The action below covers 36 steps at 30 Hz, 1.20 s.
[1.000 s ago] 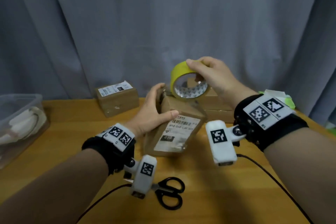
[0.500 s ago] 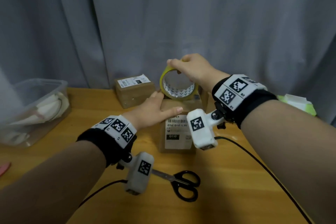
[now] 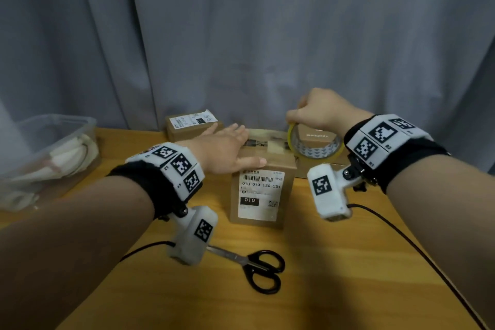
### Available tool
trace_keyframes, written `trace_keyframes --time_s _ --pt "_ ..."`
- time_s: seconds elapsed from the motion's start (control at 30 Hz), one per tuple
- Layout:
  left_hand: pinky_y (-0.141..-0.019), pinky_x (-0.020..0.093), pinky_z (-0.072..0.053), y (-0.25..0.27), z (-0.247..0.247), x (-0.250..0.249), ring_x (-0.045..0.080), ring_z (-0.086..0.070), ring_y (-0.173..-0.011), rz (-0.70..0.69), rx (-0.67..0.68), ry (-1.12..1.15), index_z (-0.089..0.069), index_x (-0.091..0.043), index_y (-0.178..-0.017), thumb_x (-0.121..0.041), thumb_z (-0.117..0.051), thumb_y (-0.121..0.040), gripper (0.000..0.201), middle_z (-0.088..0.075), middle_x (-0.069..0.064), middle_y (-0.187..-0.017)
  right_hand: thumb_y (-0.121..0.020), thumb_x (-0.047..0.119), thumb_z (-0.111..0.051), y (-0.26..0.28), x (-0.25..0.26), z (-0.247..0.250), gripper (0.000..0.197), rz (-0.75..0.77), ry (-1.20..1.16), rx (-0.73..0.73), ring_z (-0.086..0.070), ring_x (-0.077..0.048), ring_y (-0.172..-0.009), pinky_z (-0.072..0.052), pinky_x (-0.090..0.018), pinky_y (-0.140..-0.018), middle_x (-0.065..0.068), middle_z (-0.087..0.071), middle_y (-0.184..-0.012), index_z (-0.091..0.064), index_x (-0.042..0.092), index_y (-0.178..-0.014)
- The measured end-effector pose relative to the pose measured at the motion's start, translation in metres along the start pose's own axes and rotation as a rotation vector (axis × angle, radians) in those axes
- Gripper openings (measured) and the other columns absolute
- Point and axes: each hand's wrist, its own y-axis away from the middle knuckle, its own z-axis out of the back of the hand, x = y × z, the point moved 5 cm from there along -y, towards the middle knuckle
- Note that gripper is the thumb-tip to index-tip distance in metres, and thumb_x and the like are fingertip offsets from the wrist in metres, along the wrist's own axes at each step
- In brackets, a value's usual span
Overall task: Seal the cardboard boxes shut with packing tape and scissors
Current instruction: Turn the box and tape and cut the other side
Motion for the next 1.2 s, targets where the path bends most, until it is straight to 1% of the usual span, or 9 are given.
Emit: trace_keyframes --time_s 0.27,0.37,0.43,0.57,0.7,0.77,0.9,1.0,1.2 --pt "-0.115 0.036 -0.024 -0.024 -0.005 -0.044 0.025 -0.027 -0.14 -0.131 -0.116 0.028 -0.021 -0.008 -0.148 -0.079 -0.039 -0.075 0.104 -0.026 0.012 -0.154 -0.086 0.038 -0.051 0.0 -0.006 0.001 0.035 -0.025 -0.066 -0.025 -0.05 -0.029 -0.076 -0.038 -0.029 -0.06 -0.001 -0.049 -0.061 -0.058 0.012 -0.064" --pt "-0.102 0.039 -0.041 -0.022 0.002 -0.023 0.02 -0.046 -0.122 -0.104 -0.079 0.106 -0.032 -0.018 -0.14 -0.088 -0.04 -0.059 0.107 -0.046 0.003 -0.138 -0.084 0.028 -0.052 0.0 0.007 0.002 0.03 -0.003 -0.085 -0.019 -0.043 -0.027 -0.072 -0.03 -0.027 -0.051 -0.004 -0.041 -0.061 -0.042 0.012 -0.06" --pt "-0.098 0.04 -0.045 -0.022 0.003 -0.022 0.02 -0.048 -0.119 -0.054 -0.055 0.164 -0.033 -0.018 -0.139 -0.094 -0.034 -0.048 0.119 -0.045 0.004 -0.137 -0.083 0.029 -0.051 -0.001 0.024 0.003 0.021 0.018 -0.017 -0.026 -0.045 -0.026 -0.078 -0.035 -0.026 -0.062 -0.007 -0.048 -0.074 -0.047 0.011 -0.071" --pt "-0.105 0.042 -0.039 -0.021 -0.006 -0.029 0.022 -0.038 -0.13 -0.023 -0.123 0.199 -0.032 -0.017 -0.138 -0.095 -0.03 -0.049 0.119 -0.042 0.007 -0.141 -0.085 0.026 -0.051 0.004 0.037 0.007 0.019 0.056 0.066 0.002 -0.054 -0.03 -0.087 -0.036 -0.029 -0.07 -0.008 -0.055 -0.082 -0.052 0.01 -0.075" --pt "-0.111 0.04 -0.031 -0.017 -0.006 -0.028 0.02 -0.033 -0.136 -0.067 -0.103 0.2 -0.024 -0.025 -0.146 -0.089 -0.04 -0.056 0.111 -0.036 0.004 -0.148 -0.089 0.037 -0.056 0.026 -0.001 -0.01 0.033 0.039 0.128 0.115 -0.057 -0.029 -0.099 -0.035 -0.028 -0.072 -0.008 -0.065 -0.108 -0.066 0.009 -0.103" --pt "-0.114 0.037 -0.024 -0.017 -0.003 -0.032 0.019 -0.026 -0.14 -0.082 -0.087 0.145 -0.022 -0.023 -0.147 -0.081 -0.048 -0.065 0.104 -0.029 0.004 -0.153 -0.092 0.037 -0.055 0.036 -0.017 -0.024 0.032 0.025 0.057 0.144 -0.058 -0.031 -0.097 -0.033 -0.027 -0.069 -0.009 -0.063 -0.095 -0.067 0.007 -0.087" --pt "-0.118 0.035 -0.01 -0.019 -0.003 -0.031 0.015 -0.008 -0.146 -0.087 -0.038 0.103 -0.01 -0.019 -0.152 -0.073 -0.049 -0.074 0.102 -0.01 0.004 -0.159 -0.09 0.042 -0.058 0.037 -0.024 -0.032 0.043 -0.047 -0.093 0.118 -0.049 -0.017 -0.062 -0.034 -0.029 -0.054 0.0 -0.05 -0.062 -0.053 0.015 -0.057" --pt "-0.117 0.036 -0.005 -0.017 -0.004 -0.029 0.016 0.0 -0.146 -0.096 0.025 0.076 -0.003 -0.022 -0.152 -0.074 -0.042 -0.075 0.101 -0.001 0.004 -0.16 -0.087 0.053 -0.058 0.032 -0.031 -0.043 0.045 -0.091 -0.123 0.149 -0.057 -0.021 -0.078 -0.045 -0.031 -0.069 -0.005 -0.062 -0.081 -0.069 0.009 -0.081" --pt "-0.118 0.041 -0.003 -0.019 -0.001 -0.037 0.023 -0.001 -0.147 -0.053 0.113 0.014 -0.003 -0.03 -0.151 -0.082 -0.013 -0.067 0.1 -0.002 0.008 -0.159 -0.09 0.052 -0.056 0.043 -0.041 -0.069 0.056 -0.17 -0.389 0.133 -0.062 -0.028 -0.092 -0.047 -0.036 -0.079 -0.016 -0.069 -0.102 -0.069 0.0 -0.105"
